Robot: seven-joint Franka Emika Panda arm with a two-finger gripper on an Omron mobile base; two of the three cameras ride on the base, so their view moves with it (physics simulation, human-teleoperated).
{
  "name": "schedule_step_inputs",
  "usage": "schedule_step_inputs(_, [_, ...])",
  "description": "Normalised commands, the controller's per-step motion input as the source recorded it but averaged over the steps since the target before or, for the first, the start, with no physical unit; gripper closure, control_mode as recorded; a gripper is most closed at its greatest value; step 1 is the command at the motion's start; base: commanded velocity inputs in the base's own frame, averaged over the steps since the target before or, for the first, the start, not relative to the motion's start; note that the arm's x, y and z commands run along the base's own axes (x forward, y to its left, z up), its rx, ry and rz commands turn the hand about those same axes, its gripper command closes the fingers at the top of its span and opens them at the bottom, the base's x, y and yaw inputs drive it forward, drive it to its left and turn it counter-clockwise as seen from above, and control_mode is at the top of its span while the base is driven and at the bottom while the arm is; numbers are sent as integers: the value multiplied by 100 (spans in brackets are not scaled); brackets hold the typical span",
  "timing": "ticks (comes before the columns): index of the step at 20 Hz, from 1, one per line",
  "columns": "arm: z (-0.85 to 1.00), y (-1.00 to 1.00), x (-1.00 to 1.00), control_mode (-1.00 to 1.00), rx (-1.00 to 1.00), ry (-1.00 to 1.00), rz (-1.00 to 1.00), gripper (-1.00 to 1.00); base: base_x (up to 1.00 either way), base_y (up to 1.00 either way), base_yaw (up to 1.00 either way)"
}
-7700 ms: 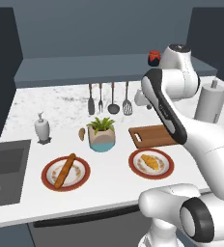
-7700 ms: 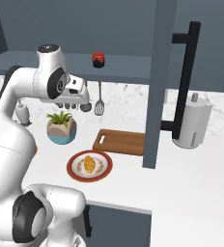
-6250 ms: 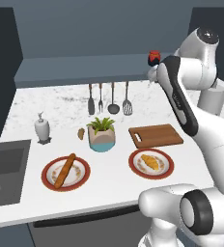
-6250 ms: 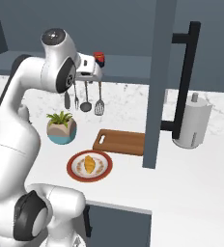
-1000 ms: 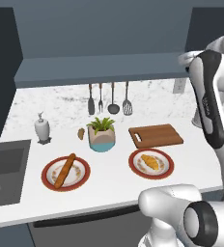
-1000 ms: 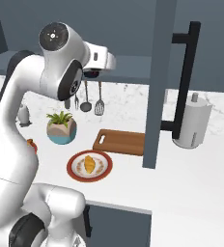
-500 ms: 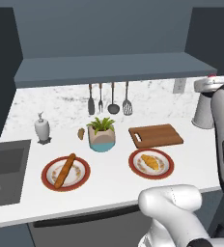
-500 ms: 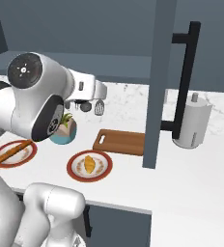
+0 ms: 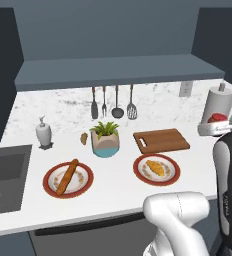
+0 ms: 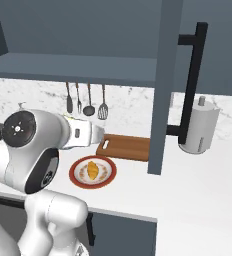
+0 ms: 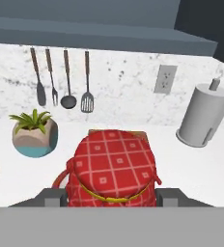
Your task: From the different types of pastries on the counter, select a croissant and place it on the cutting board. Then retrieve a jar of jam from the cabinet and place it alongside the croissant on the cutting board.
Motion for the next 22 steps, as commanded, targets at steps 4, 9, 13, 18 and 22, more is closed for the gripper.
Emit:
schedule_step_inputs(4, [-90,4,1,-100,-17,4,0,100,0,0,0])
schedule_step_inputs(9, [-52,-9,1,-100,-19,5,0,100,0,0,0])
schedule_step_inputs(13, [-3,-3,0,-100,0,-1,1,100,0,0,0])
schedule_step_inputs(18, [-31,-3,31,-100,0,-2,1,100,0,0,0])
schedule_step_inputs(22, [-40,0,53,-100,0,-2,0,100,0,0,0])
